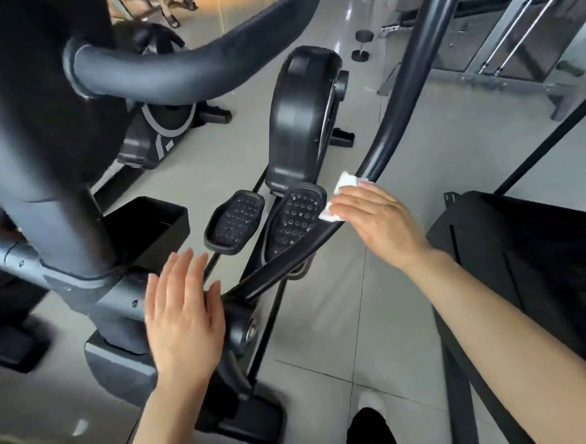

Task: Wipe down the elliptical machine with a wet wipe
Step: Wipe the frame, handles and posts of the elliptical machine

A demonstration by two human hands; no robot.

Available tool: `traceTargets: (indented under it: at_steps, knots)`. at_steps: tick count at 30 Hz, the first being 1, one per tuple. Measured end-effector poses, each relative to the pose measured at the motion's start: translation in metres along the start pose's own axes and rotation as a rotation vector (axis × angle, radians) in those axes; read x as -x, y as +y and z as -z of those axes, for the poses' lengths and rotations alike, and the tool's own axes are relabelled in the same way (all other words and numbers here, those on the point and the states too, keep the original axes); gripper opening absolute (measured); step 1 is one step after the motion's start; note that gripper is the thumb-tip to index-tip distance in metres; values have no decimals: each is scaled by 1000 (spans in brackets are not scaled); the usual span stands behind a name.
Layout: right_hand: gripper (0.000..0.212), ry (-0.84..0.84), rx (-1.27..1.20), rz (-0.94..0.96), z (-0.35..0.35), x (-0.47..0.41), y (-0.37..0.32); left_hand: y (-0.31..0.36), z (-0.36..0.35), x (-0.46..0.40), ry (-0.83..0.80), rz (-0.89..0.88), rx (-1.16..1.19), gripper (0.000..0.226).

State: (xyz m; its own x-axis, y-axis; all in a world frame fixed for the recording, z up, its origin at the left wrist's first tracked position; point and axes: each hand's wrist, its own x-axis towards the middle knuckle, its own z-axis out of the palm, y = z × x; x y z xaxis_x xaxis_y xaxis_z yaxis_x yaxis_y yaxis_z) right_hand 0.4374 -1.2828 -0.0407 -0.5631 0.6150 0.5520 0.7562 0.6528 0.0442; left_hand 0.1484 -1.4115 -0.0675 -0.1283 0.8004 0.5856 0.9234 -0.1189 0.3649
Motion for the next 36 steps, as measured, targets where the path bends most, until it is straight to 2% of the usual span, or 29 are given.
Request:
traceTargets:
  at_steps: [2,3,5,7,9,10,12,14,16,17,19,22,29,31,36]
  knots:
    - [27,116,-147,-100,5,11,2,35,-2,-4,17,-113,42,33]
    - [27,141,-301,-211,12,18,0,57,-6,-8,4,-169,117,32]
    - [26,141,-696,-556,28,32,0,105,-20,-15,-64,-212,345,29]
    - [26,128,-1078,-931,36,50,13,151,-46,-20,-164,-109,551,22]
    - [20,104,-1360,-1253,35,68,41,191,-79,-24,-269,82,647,21]
    - [16,69,-1486,-1375,37,75,57,209,-96,-26,-321,183,673,26]
    - [23,1,-1650,-1494,43,84,84,238,-127,-31,-428,395,741,39]
    - [38,-55,-1787,-1511,51,88,105,259,-149,-39,-482,605,834,36]
    - [46,-72,-1881,-1497,57,89,123,273,-163,-50,-471,719,890,10]
    - [45,-72,-1883,-1462,57,87,133,278,-169,-56,-459,754,901,5]
    - [34,-81,-1825,-1398,51,84,152,284,-184,-70,-422,811,912,14]
    - [21,-72,-1751,-1432,36,69,175,286,-205,-90,-393,872,960,14]
    - [27,-127,-1769,-1402,-18,1,257,289,-272,-166,-234,962,1143,10]
    - [26,-162,-1738,-1378,-37,-29,277,288,-288,-193,-197,946,1148,23]
    - [26,-338,-1901,-1192,-69,-108,289,259,-305,-242,28,1068,1073,20]
